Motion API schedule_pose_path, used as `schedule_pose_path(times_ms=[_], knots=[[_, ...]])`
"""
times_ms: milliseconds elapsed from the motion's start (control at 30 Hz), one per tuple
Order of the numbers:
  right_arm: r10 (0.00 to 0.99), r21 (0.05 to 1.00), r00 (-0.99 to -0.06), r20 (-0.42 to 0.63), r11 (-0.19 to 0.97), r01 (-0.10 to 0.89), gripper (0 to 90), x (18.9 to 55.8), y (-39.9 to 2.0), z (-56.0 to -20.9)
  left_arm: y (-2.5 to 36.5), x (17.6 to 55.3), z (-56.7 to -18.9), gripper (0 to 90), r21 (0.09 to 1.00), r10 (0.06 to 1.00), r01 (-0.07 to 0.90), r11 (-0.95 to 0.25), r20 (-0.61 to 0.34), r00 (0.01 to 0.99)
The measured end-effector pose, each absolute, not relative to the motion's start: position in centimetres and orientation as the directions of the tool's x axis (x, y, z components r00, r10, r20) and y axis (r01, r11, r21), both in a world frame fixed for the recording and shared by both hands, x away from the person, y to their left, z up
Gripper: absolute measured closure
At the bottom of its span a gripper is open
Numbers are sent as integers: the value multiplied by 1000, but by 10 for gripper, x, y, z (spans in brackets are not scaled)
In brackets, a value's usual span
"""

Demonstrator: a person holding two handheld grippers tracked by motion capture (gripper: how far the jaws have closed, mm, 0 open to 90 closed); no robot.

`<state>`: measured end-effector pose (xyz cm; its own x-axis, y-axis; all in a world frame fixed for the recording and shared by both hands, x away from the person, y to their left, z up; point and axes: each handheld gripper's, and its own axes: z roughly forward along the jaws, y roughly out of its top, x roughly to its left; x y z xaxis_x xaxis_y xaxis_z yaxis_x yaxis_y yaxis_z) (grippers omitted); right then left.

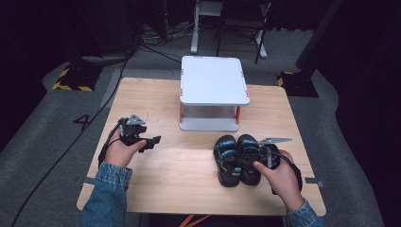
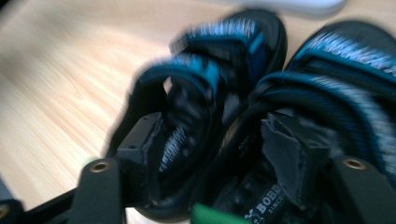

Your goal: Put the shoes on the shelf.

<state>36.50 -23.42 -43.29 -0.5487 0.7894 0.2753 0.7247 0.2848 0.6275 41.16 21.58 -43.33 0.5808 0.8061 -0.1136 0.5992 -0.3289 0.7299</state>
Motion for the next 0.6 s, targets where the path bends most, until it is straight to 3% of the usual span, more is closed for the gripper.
schedule_pose_path(times_ms=[33,133,367,467,600], knots=[[793,610,-551,260,307,730,341,364,-229,-438,216,411,-434,258,730,807,599,-329,-112,580],[802,604,-546,244,315,733,359,362,-218,-447,217,410,-433,258,728,806,602,-329,-116,580],[808,571,-575,126,415,709,714,361,-218,-446,216,409,-435,258,721,808,605,-336,-109,579],[799,558,-578,164,408,722,788,366,-224,-446,215,408,-435,258,723,805,604,-335,-113,582],[792,552,-577,198,396,734,815,367,-228,-444,217,409,-435,258,726,808,603,-331,-111,578]])
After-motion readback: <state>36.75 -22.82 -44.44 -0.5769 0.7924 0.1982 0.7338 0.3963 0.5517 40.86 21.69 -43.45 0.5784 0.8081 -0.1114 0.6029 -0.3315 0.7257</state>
